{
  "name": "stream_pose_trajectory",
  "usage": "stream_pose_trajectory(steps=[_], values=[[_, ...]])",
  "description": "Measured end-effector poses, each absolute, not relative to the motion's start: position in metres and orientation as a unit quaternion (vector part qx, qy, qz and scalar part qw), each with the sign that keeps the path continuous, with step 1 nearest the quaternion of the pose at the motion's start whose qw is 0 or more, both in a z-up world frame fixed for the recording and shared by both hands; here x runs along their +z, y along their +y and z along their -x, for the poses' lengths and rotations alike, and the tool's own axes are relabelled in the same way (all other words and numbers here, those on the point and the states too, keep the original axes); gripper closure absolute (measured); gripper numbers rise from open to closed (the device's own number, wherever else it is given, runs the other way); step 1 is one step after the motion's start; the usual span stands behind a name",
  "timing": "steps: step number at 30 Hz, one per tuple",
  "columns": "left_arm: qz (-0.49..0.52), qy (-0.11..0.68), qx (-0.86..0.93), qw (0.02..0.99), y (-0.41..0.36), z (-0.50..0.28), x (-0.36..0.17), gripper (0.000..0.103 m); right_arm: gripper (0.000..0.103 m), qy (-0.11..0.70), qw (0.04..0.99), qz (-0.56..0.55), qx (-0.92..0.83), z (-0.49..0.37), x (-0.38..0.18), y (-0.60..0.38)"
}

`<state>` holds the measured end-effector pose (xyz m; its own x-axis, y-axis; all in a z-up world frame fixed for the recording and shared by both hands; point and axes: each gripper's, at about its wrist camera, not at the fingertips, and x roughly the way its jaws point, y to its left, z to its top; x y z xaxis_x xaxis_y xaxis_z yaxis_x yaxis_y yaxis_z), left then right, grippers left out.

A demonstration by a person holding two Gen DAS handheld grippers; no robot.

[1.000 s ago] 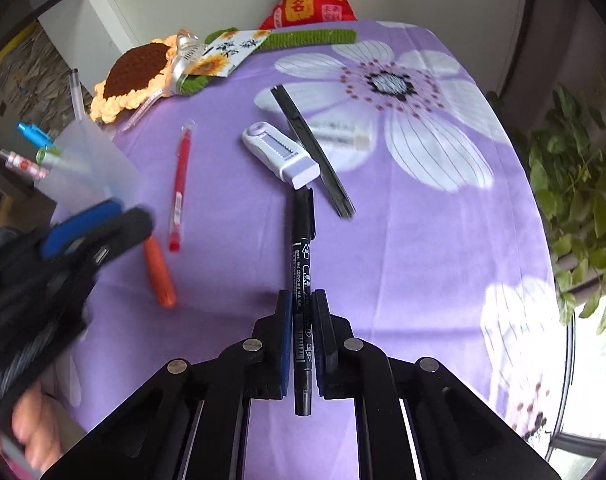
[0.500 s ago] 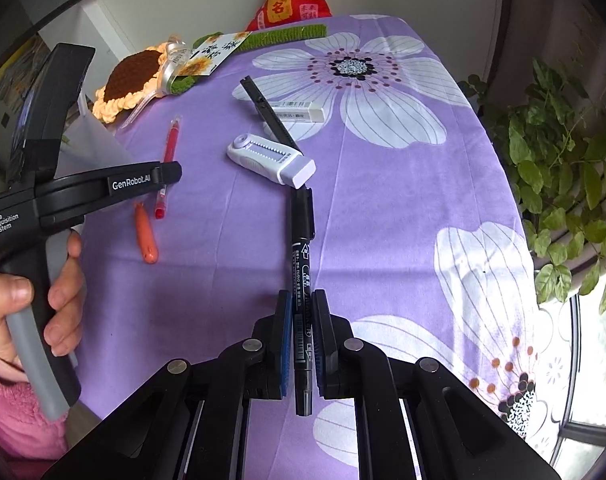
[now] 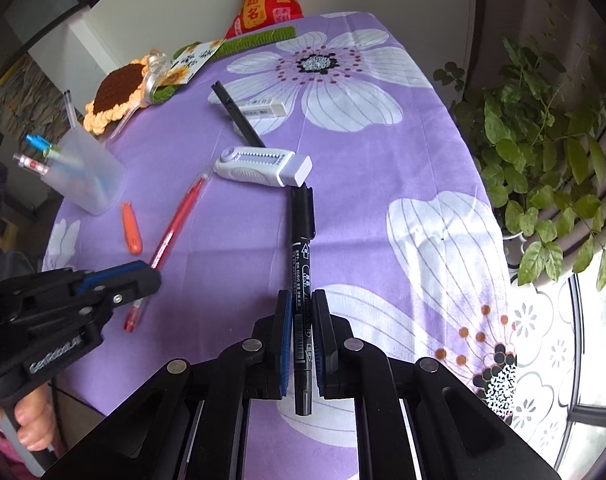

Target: Organize stationery

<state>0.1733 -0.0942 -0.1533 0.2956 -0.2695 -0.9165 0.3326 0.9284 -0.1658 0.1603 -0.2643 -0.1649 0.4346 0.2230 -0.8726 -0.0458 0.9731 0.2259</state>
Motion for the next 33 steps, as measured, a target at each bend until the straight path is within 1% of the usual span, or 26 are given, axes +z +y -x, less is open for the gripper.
stream_pose_trajectory(steps=[5,10,11,12,14,16,18,22,30,32,33], values=[[-0.072,0.571,-0.192,0.795,-0.098,-0.161,-0.163,0.095,0.093,0.537,0.836,-0.075,0.089,-0.149,-0.166,-0.266],[-0.071,0.557,-0.177,0.808,-0.09,-0.17,-0.157,0.094,0.093,0.544,0.83,-0.064,0.101,-0.14,-0.166,-0.27],[-0.067,0.554,-0.175,0.811,-0.09,-0.173,-0.155,0.093,0.093,0.544,0.83,-0.064,0.104,-0.14,-0.166,-0.271],[-0.065,0.551,-0.175,0.813,-0.091,-0.177,-0.152,0.087,0.092,0.544,0.831,-0.065,0.101,-0.14,-0.166,-0.273],[-0.069,0.545,-0.169,0.818,-0.094,-0.186,-0.149,0.08,0.086,0.543,0.832,-0.07,0.091,-0.145,-0.164,-0.277],[-0.077,0.535,-0.159,0.826,-0.097,-0.196,-0.145,0.079,0.07,0.539,0.836,-0.071,0.079,-0.153,-0.159,-0.279],[-0.072,0.532,-0.154,0.83,-0.097,-0.201,-0.142,0.079,0.067,0.533,0.839,-0.069,0.08,-0.159,-0.155,-0.277],[-0.079,0.528,-0.152,0.832,-0.102,-0.21,-0.142,0.079,0.067,0.529,0.843,-0.041,0.084,-0.173,-0.152,-0.263],[-0.104,0.527,-0.15,0.83,-0.116,-0.227,-0.151,0.078,0.067,0.545,0.835,-0.004,0.078,-0.2,-0.162,-0.242],[-0.115,0.517,-0.148,0.835,-0.121,-0.23,-0.151,0.078,0.084,0.531,0.845,0.023,0.066,-0.203,-0.163,-0.236],[-0.119,0.514,-0.147,0.836,-0.122,-0.231,-0.151,0.078,0.088,0.529,0.846,0.027,0.061,-0.204,-0.163,-0.237]])
